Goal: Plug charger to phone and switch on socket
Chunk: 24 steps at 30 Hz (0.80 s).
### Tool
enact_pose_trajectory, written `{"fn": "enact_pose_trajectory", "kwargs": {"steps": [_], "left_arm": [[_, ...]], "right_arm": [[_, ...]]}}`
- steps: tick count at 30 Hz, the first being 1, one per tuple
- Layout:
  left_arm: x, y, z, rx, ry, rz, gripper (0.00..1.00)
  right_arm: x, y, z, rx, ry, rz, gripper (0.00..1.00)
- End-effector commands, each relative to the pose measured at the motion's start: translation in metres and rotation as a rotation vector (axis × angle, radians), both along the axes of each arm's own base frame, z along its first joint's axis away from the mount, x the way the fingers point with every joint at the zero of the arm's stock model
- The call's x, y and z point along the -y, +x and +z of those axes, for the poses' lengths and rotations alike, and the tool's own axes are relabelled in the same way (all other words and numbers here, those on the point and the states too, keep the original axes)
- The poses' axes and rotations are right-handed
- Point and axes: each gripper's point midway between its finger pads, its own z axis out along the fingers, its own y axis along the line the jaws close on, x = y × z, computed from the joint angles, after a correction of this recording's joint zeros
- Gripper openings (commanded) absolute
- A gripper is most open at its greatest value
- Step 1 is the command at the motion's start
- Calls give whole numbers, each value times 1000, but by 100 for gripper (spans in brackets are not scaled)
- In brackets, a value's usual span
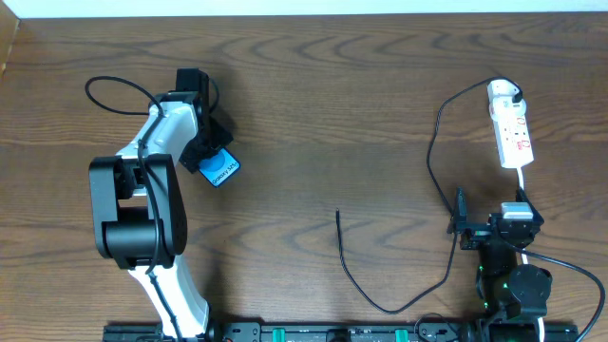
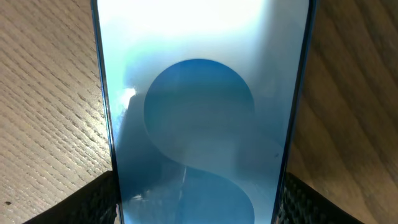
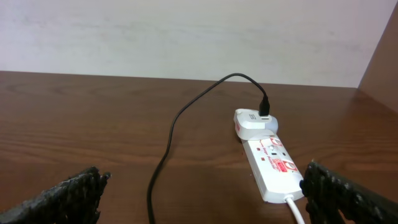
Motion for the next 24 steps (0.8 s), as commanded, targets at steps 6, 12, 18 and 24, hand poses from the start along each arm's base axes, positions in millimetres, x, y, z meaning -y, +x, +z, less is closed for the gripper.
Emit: {"fn": "enact_pose_trajectory", "kwargs": {"steps": [6, 12, 18, 24], "left_arm": [[-3, 10, 36, 85, 14, -5, 7], [-3, 11, 54, 123, 14, -5, 7], [-1, 8, 59, 124, 3, -7, 8], [3, 6, 58, 117, -18, -11, 7]], "right_arm": [[0, 0, 0, 1, -12, 2, 99], [0, 0, 0, 1, -12, 2, 99], [0, 0, 0, 1, -12, 2, 99], [0, 0, 0, 1, -12, 3, 99]]}}
